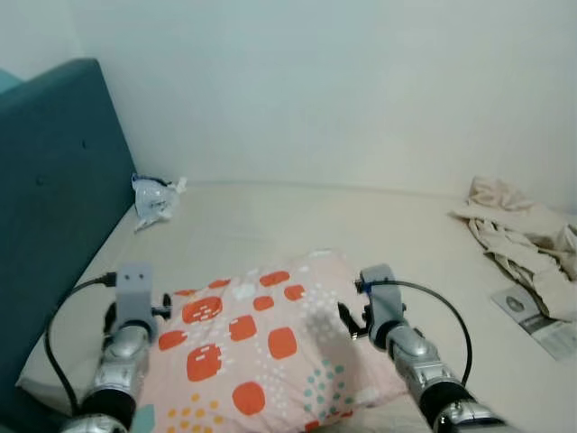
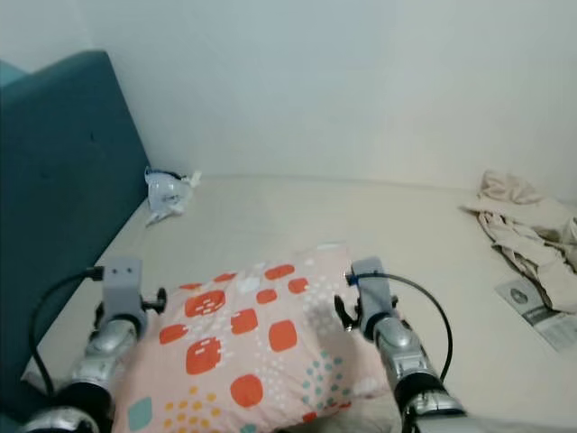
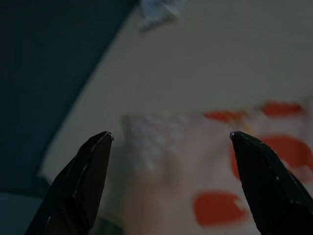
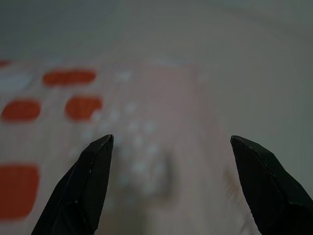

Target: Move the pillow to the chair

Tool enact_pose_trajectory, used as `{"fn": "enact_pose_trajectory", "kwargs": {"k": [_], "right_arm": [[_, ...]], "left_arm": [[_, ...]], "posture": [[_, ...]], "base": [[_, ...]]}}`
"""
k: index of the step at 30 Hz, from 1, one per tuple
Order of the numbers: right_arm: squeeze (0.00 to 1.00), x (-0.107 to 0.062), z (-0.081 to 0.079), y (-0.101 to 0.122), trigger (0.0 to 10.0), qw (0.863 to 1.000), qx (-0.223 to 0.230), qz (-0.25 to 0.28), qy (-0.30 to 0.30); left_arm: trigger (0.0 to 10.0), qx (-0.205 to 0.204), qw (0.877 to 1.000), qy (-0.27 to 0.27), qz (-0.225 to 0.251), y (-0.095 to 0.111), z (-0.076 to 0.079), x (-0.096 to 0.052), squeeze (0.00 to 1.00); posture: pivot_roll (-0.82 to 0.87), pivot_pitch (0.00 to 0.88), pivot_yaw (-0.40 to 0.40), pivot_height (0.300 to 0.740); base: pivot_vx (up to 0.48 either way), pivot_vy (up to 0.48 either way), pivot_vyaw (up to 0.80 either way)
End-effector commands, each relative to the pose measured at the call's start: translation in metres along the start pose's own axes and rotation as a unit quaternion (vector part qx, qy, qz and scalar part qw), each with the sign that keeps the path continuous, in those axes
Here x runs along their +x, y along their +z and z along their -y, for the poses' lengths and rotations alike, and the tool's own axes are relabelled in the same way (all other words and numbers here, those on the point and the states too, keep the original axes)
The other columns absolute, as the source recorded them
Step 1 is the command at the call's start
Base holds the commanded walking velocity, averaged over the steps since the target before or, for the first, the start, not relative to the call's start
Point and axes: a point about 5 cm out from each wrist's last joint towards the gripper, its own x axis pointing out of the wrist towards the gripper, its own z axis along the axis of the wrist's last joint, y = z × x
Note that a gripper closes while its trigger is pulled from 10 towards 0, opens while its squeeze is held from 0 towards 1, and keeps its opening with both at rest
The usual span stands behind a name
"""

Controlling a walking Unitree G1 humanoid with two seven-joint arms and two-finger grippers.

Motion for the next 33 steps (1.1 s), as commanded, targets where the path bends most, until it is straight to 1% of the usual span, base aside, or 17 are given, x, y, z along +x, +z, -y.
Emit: {"fn": "enact_pose_trajectory", "kwargs": {"k": [1, 2, 3, 5, 6, 7, 9, 12, 15, 19, 23, 24, 25, 28, 29, 30, 33], "right_arm": [[0.0, 0.0, 0.0, -0.002, 10.0, 1.0, 0.001, -0.008, 0.003], [0.0, 0.0, 0.001, -0.001, 10.0, 1.0, 0.005, -0.008, 0.003], [0.0, 0.001, 0.001, 0.0, 10.0, 1.0, 0.008, -0.005, 0.005], [0.0, 0.001, 0.0, 0.001, 10.0, 1.0, 0.01, -0.002, 0.007], [0.0, 0.002, -0.002, 0.004, 10.0, 1.0, 0.009, 0.002, 0.007], [0.0, 0.003, -0.003, 0.006, 10.0, 1.0, 0.009, 0.005, 0.006], [0.0, 0.005, -0.008, 0.008, 10.0, 1.0, 0.022, 0.01, 0.004], [0.0, 0.008, -0.032, 0.014, 10.0, 0.997, 0.058, 0.032, 0.033], [0.0, 0.009, -0.039, 0.017, 10.0, 0.997, 0.038, 0.036, 0.057], [0.0, 0.01, -0.039, 0.025, 10.0, 0.994, 0.034, 0.054, 0.085], [0.0, 0.009, -0.036, 0.027, 10.0, 0.993, 0.035, 0.062, 0.092], [0.0, 0.007, -0.036, 0.024, 10.0, 0.992, 0.043, 0.063, 0.1], [0.0, 0.007, -0.036, 0.024, 10.0, 0.992, 0.043, 0.063, 0.1], [0.0, 0.005, -0.045, 0.018, 10.0, 0.989, 0.055, 0.06, 0.12], [0.0, 0.004, -0.049, 0.014, 10.0, 0.988, 0.057, 0.057, 0.13], [0.0, 0.004, -0.049, 0.014, 10.0, 0.988, 0.057, 0.057, 0.13], [0.0, 0.001, -0.053, 0.006, 10.0, 0.987, 0.057, 0.051, 0.143]], "left_arm": [[10.0, -0.008, 1.0, 0.021, -0.014, 0.002, -0.012, 0.004, 0.53], [10.0, -0.009, 1.0, 0.026, -0.014, 0.005, -0.014, 0.005, 0.53], [10.0, -0.007, 1.0, 0.025, -0.008, 0.007, -0.014, 0.006, 0.46], [10.0, -0.005, 1.0, 0.023, -0.004, 0.009, -0.014, 0.006, 0.46], [10.0, -0.014, 1.0, 0.015, 0.002, 0.011, -0.011, 0.006, 0.14], [10.0, -0.021, 1.0, 0.01, 0.006, 0.013, -0.009, 0.006, 0.0], [10.0, -0.018, 1.0, 0.003, 0.004, 0.011, -0.006, 0.005, 0.0], [10.0, -0.02, 1.0, -0.002, -0.018, -0.005, 0.002, -0.001, 0.0], [10.0, 0.002, 1.0, -0.007, -0.027, -0.008, 0.004, 0.0, 0.0], [10.0, -0.012, 1.0, -0.006, -0.021, 0.002, -0.002, 0.003, 0.0], [10.0, -0.021, 0.999, -0.007, -0.023, 0.0, -0.006, 0.002, 0.0], [10.0, -0.036, 0.999, -0.022, -0.024, -0.01, -0.01, -0.005, 0.0], [10.0, -0.036, 0.999, -0.022, -0.024, -0.01, -0.01, -0.005, 0.0], [10.0, -0.043, 0.997, -0.066, -0.009, -0.022, -0.018, -0.015, 0.0], [10.0, -0.056, 0.996, -0.064, -0.004, -0.027, -0.025, -0.017, 0.0], [10.0, -0.056, 0.996, -0.064, -0.004, -0.027, -0.025, -0.017, 0.0], [10.0, -0.111, 0.993, -0.021, -0.025, -0.05, -0.052, -0.025, 0.0]], "posture": [[0.03, 0.03, -0.029, 0.74], [0.03, 0.03, -0.029, 0.74], [0.03, 0.012, -0.029, 0.74], [0.03, 0.008, -0.029, 0.74], [0.04, 0.037, -0.026, 0.74], [0.04, 0.037, -0.026, 0.74], [0.03, 0.031, -0.013, 0.74], [0.04, 0.057, -0.011, 0.74], [0.04, 0.069, -0.016, 0.74], [0.03, 0.082, -0.024, 0.73], [0.05, 0.059, -0.033, 0.72], [0.06, 0.077, -0.039, 0.71], [0.06, 0.077, -0.039, 0.71], [0.07, 0.038, -0.041, 0.695], [0.07, 0.025, -0.034, 0.69], [0.07, 0.025, -0.034, 0.69], [0.06, 0.008, -0.024, 0.675]], "base": [[0.0, 0.0, 0.0], [0.0, 0.0, 0.0], [0.0, 0.0, 0.0], [0.0, 0.0, 0.0], [0.0, 0.0, 0.0], [0.0, 0.0, 0.0], [0.0, 0.0, 0.0], [0.0, 0.0, 0.0], [0.0, 0.0, 0.0], [0.0, 0.0, 0.0], [0.0, 0.0, 0.0], [0.0, 0.0, 0.0], [0.0, 0.0, 0.0], [0.0, 0.0, 0.0], [0.0, 0.0, 0.0], [0.0, 0.0, 0.0], [0.0, 0.0, 0.0]]}}
